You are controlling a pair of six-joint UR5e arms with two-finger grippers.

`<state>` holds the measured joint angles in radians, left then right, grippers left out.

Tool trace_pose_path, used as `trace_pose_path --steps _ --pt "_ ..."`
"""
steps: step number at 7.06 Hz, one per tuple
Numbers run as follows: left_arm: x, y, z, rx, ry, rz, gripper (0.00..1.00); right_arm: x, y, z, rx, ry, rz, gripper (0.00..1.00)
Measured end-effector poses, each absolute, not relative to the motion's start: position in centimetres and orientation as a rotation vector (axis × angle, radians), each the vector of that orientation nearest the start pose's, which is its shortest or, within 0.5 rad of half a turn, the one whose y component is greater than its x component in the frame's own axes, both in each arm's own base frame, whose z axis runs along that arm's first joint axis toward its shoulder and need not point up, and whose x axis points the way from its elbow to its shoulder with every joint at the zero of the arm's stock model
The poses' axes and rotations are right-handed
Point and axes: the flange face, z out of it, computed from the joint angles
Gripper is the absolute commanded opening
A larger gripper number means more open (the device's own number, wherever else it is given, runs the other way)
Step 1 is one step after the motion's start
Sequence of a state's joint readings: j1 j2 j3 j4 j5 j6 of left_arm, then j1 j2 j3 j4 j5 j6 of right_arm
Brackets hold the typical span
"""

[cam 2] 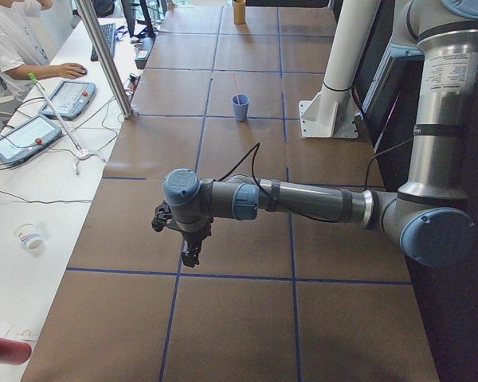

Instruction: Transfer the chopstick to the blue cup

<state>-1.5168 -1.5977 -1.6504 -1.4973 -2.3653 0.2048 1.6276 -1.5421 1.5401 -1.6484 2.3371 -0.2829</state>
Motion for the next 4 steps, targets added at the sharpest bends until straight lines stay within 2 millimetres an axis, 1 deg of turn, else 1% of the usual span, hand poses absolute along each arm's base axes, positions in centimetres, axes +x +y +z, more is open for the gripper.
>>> trace_pose_path --steps 1,2,3,4 --pt "-3.6 -50.7 61.4 0.088 0.79 0.259 1.0 9.4 -49.3 66.7 0.057 -0.767 -0.204 1.0" --pt "-3.7 -50.5 61.1 0.096 0.784 0.268 1.0 9.4 -49.1 66.6 0.062 -0.764 -0.22 1.0" --pt "-3.9 -49.3 60.9 0.089 0.782 0.27 1.0 9.5 -48.8 66.5 0.068 -0.748 -0.233 1.0" --pt "-3.9 -47.6 61.5 0.059 0.783 0.258 1.0 9.6 -48.7 66.0 0.08 -0.721 -0.249 1.0"
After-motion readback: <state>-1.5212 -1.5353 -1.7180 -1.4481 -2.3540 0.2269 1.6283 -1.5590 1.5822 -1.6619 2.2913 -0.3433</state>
